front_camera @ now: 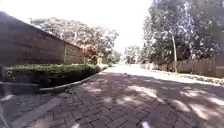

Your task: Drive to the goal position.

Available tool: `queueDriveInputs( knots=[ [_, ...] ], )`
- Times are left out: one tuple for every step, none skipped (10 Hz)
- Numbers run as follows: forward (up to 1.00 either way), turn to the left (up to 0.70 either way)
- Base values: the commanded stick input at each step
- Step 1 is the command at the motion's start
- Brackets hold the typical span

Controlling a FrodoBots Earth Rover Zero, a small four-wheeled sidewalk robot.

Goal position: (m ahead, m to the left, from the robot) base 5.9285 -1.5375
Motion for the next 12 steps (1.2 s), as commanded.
queueDriveInputs(
  knots=[
    [0.70, 0.00],
    [0.70, 0.00],
    [0.70, 0.00],
    [0.70, 0.00],
    [0.70, 0.00],
    [0.70, 0.00],
    [0.70, 0.00],
    [0.70, 0.00],
    [0.70, -0.01],
    [0.70, -0.08],
    [0.70, -0.16],
    [0.70, -0.24]
  ],
)
